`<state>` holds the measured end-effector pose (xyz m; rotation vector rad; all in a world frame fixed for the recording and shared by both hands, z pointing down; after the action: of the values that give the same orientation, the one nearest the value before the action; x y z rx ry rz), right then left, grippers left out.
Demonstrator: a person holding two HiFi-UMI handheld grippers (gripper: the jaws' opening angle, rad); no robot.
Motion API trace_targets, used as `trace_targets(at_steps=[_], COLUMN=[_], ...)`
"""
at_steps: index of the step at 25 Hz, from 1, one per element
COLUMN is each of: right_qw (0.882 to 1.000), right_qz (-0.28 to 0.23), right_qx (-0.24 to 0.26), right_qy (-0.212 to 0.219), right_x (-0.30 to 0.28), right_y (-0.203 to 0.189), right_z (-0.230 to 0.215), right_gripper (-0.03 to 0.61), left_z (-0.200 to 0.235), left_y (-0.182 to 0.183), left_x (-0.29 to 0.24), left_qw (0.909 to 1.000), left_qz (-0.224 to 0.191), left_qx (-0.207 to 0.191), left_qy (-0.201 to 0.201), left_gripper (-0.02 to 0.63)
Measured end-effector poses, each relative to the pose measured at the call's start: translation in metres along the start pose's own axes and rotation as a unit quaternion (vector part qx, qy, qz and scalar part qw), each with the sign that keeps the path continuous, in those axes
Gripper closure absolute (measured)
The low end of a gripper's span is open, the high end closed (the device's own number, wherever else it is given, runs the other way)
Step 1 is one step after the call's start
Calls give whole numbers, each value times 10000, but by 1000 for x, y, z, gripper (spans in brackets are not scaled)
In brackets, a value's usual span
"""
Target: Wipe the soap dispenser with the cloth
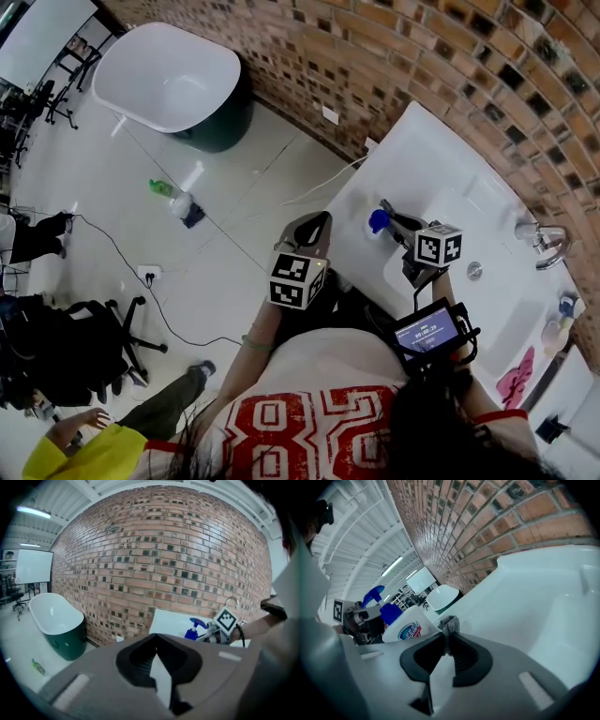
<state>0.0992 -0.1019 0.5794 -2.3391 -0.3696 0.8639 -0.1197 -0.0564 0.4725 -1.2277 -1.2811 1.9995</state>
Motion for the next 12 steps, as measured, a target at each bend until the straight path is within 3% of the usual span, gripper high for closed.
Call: trace_targets(at_steps=[5,9,12], right_qw=[9996,9989,9972], right_qz=[-25,-75,-555], right_qx=[-227,-23,101], right_qy=[-153,-464,-496], right_x=[1,5,21], right_y=[-11,-6,14], right_z=[-6,-3,12], right_gripper=[531,531,531], left_z=[5,5,2], left_y=[0,2,4], left_x=[0,-2,-4], left_qw=[10000,10000,10000], left_qz=[3,-5,-16], left_qx=[21,2,-33], left_qy=[38,-8,-81], left_gripper=[609,609,609])
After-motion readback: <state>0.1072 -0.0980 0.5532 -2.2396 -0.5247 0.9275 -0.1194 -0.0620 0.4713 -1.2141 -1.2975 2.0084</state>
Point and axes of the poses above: the fingertips, and each gripper's own axes: x backward along the fingers, z to its left, y out of its top, the point moved 7 cm from there along x, backward along the fingers, and after that the axes turned 2 degrees about -x, right-handed, at the moved point
